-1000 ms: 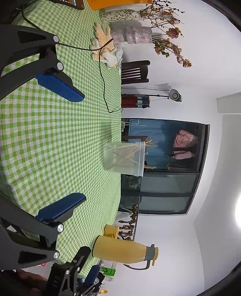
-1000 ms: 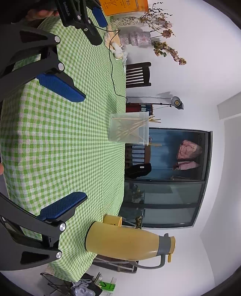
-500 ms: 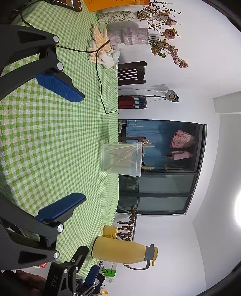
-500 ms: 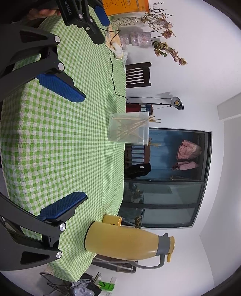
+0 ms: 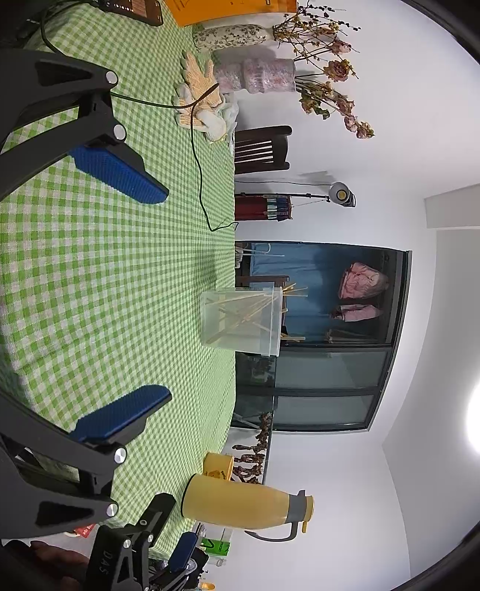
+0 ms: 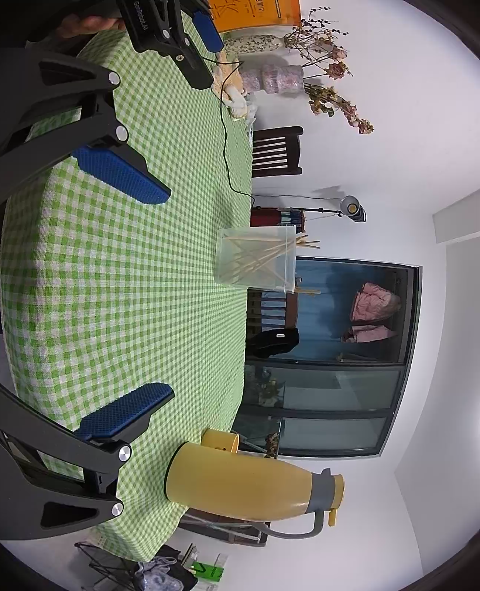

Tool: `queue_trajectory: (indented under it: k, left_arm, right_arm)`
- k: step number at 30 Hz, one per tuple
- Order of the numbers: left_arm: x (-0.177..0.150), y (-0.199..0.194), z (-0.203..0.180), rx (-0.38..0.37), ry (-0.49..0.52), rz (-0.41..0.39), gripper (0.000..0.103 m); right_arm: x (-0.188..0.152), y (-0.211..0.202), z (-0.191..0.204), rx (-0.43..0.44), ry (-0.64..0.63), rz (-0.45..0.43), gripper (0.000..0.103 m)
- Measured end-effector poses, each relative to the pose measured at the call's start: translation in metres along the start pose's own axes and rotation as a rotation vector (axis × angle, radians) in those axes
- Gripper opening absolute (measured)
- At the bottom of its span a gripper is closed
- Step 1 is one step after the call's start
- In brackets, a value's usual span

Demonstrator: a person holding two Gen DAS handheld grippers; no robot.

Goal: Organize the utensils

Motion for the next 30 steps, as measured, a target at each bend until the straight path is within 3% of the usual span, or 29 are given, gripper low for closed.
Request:
queue_trajectory:
  k: [30]
  left_arm:
    - [0.0,0.003,-0.0002,-0.002,0.006,0.005,0.095]
  right_arm:
    - [-0.0007,0.0018,0.0026,0.008,0.006,0.01,0.094]
Point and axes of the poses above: each gripper's, at about its wrist camera, not at the fingertips, and y roughly the way its jaws point, z to its left, x to its top, the point moved 2 cm from there along y, roughly the way its jaws point, and after that the axes turned 11 degrees about z, right-handed, at the moved point
